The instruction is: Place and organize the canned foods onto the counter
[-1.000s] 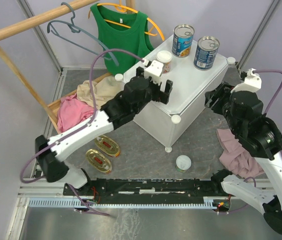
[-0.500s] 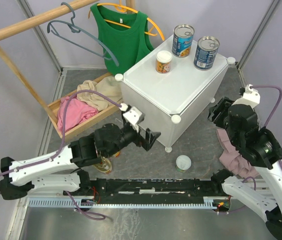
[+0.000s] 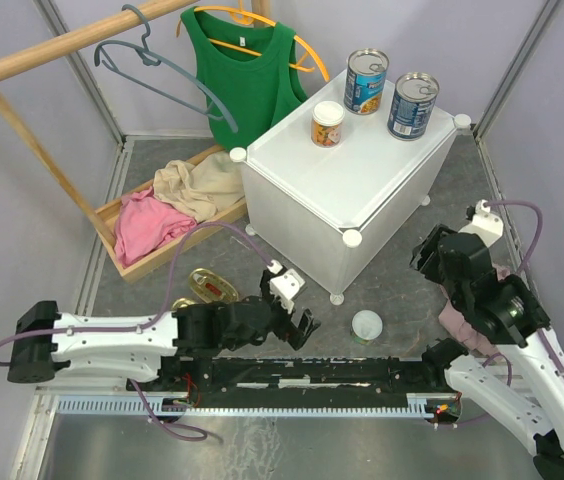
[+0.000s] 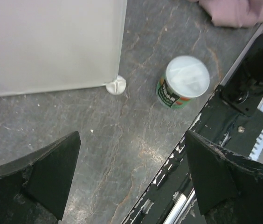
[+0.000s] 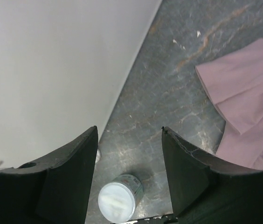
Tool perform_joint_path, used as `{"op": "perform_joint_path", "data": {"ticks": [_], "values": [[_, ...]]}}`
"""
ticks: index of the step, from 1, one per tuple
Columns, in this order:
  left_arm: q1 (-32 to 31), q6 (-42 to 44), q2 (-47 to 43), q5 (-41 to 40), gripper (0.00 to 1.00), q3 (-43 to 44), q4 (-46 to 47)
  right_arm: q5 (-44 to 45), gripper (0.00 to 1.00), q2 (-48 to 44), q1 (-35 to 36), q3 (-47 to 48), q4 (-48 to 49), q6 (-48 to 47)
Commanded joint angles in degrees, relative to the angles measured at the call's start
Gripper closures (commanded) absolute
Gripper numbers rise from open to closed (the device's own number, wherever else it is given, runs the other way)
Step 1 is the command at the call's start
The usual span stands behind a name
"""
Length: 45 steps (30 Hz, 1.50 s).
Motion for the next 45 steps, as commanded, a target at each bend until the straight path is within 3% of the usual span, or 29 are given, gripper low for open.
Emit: {"op": "perform_joint_path", "data": {"ticks": [1, 11, 18, 45], "values": [[-1.3, -4.3, 5.4, -1.9, 0.02, -1.7, 11.1, -1.8, 0.35, -0.6, 0.3, -4.1, 0.5, 3.7], [-2.7, -4.0, 20.2, 0.3, 0.01, -2.9, 25.7, -7.6, 0.35, -3.0, 0.3, -16.7, 4.3, 15.1], [-2.7, -3.2, 26.3, 2.7, 0.0, -2.3, 32.8, -12.0, 0.34, -1.9, 0.3, -21.1, 6.7, 17.9], [-2.8, 1.3, 40.6, 6.5, 0.0, 4.4, 39.6, -16.4, 0.35, -0.2, 0.3, -28.9, 11.8, 19.7]]}}
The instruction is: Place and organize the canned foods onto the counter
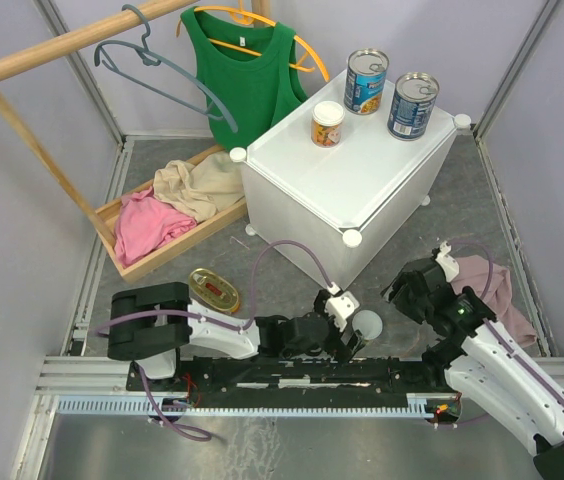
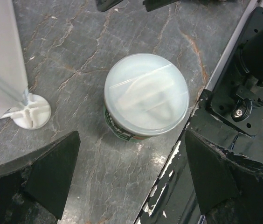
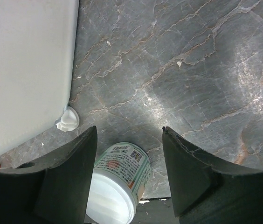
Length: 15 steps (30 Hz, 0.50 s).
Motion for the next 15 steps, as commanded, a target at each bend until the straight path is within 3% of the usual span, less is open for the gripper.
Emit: {"op": "perform_joint_path", "data": {"ticks": [1, 15], "values": [[-0.2, 2.2, 1.7, 0.9, 0.0, 3.2, 3.5, -0.7, 0.35, 0.9, 0.2, -0.5, 3.3, 0.6], [-0.2, 3.1, 5.5, 2.4, 0.01, 6.4, 4.1, -2.4, 0.35, 1.6, 0.3, -3.1, 5.2, 0.8]]}}
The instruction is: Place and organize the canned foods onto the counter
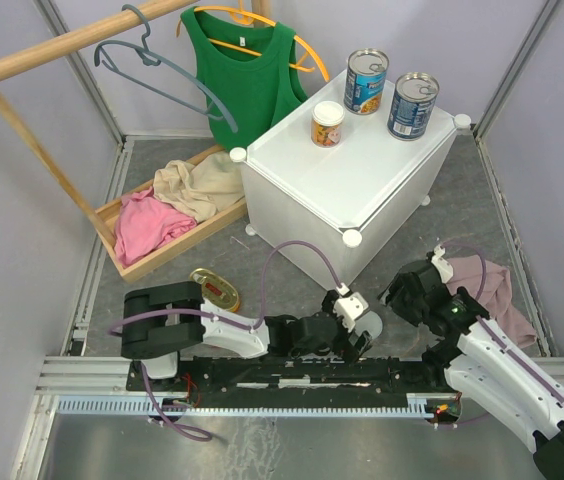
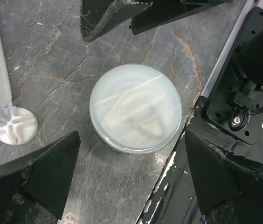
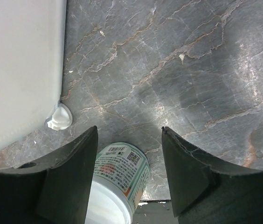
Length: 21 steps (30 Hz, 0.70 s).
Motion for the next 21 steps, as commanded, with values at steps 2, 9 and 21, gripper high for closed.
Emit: {"op": "perform_joint_path", "data": {"ticks": [2, 9, 21], "values": [[-0.1, 3.0, 1.8, 1.2, 0.01, 3.5, 3.5, -0.3, 0.35, -0.3, 0.3, -0.4, 2.1, 0.9], [-0.1, 4.0, 3.4, 1.4, 0.01, 5.5, 3.5, -1.3, 0.36, -0.2, 0.3, -1.1, 2.3, 0.9], [0.3, 3.6, 6.5, 0.5, 0.01, 7.3, 3.3, -2.6, 0.36, -1.5, 0.3, -2.5, 2.2, 1.0]]}}
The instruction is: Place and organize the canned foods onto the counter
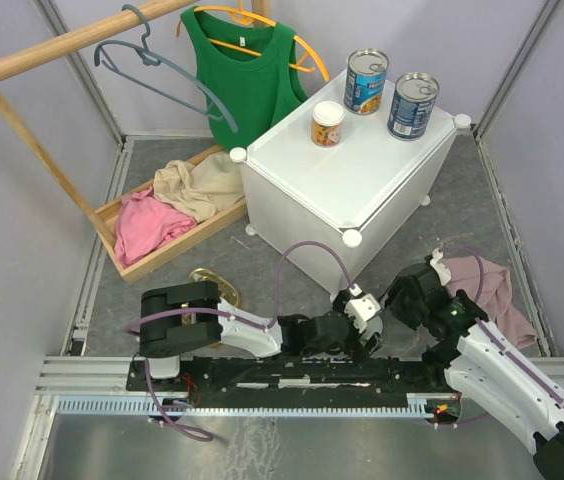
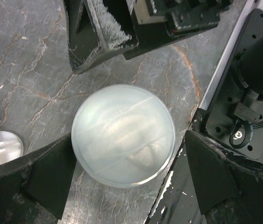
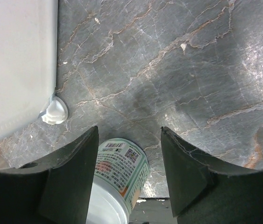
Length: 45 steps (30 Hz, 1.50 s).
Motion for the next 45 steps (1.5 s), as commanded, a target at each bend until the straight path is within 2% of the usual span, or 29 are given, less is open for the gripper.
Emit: {"op": "perform_joint_path", "data": {"ticks": [1, 18, 22, 26, 32, 38, 45], "values": [[0.3, 1.3, 1.2, -0.8, 0.01, 1.8, 2.7, -0.5, 0.36, -0.8, 0.3, -0.6, 1.5, 0.6], [1.1, 1.2, 2.8, -1.0, 0.0, 2.7, 4.5, -1.3, 0.38, -1.5, 0.3, -0.4, 0.7, 0.4], [1.2, 0.8, 3.4, -0.8, 0.02, 3.2, 5.4, -1.1, 0.38, -2.3, 0.3, -0.4, -0.2, 0.5], [1.2, 1.0, 3.7, -0.7, 0.08, 3.6, 5.4, -0.8, 0.38, -3.0, 0.3, -0.2, -0.7, 0.7], [1.1, 0.6, 3.6, -0.1, 0.34, 3.2, 6.0, -0.2, 0.38, -4.8, 0.3, 0.0, -2.3, 1.0], [1.2, 0.6, 3.2, -0.1, 0.7, 2.4, 6.6, 0.6, 0.38, -6.1, 0.3, 0.7, -3.9, 1.2], [1.0, 1.0, 1.3, 1.0, 0.97, 0.6, 7.9, 2.1, 0.38, -7.4, 0.3, 2.7, -5.9, 1.6]]}}
